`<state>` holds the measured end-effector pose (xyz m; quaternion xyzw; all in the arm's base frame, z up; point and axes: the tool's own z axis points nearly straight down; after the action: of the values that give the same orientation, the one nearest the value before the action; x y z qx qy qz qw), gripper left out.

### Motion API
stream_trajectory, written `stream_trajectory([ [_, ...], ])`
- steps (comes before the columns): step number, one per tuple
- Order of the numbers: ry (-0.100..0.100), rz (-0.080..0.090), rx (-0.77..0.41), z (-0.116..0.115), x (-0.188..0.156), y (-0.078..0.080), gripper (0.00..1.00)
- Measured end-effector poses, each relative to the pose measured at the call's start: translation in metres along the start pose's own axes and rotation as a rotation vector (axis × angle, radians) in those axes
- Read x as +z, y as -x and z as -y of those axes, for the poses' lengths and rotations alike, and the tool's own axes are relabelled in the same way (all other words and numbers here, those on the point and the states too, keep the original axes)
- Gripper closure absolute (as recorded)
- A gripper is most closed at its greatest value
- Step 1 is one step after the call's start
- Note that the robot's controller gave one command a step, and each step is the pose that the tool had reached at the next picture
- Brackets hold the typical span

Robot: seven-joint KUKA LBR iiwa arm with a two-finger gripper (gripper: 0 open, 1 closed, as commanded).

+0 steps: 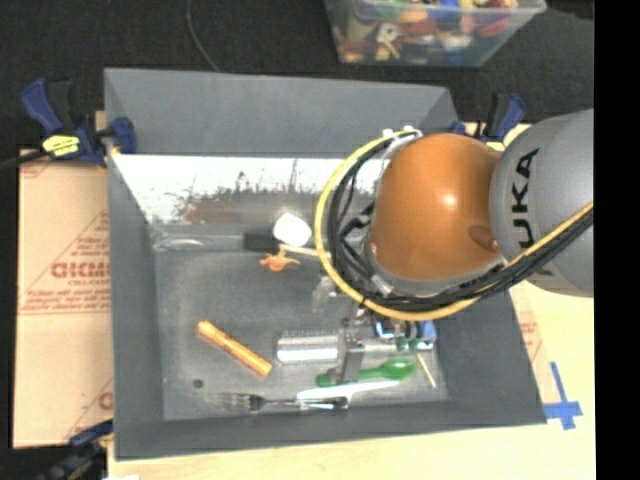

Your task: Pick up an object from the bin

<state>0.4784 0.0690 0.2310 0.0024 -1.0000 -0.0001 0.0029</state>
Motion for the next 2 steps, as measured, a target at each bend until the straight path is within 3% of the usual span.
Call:
stream_trajectory([
  [1,0.001,0.009,0.005,0.0,-0.004,0.002,0.0],
  [2,-0.001,0.015,-0.103,0.058,0.134,0.006,0.0],
])
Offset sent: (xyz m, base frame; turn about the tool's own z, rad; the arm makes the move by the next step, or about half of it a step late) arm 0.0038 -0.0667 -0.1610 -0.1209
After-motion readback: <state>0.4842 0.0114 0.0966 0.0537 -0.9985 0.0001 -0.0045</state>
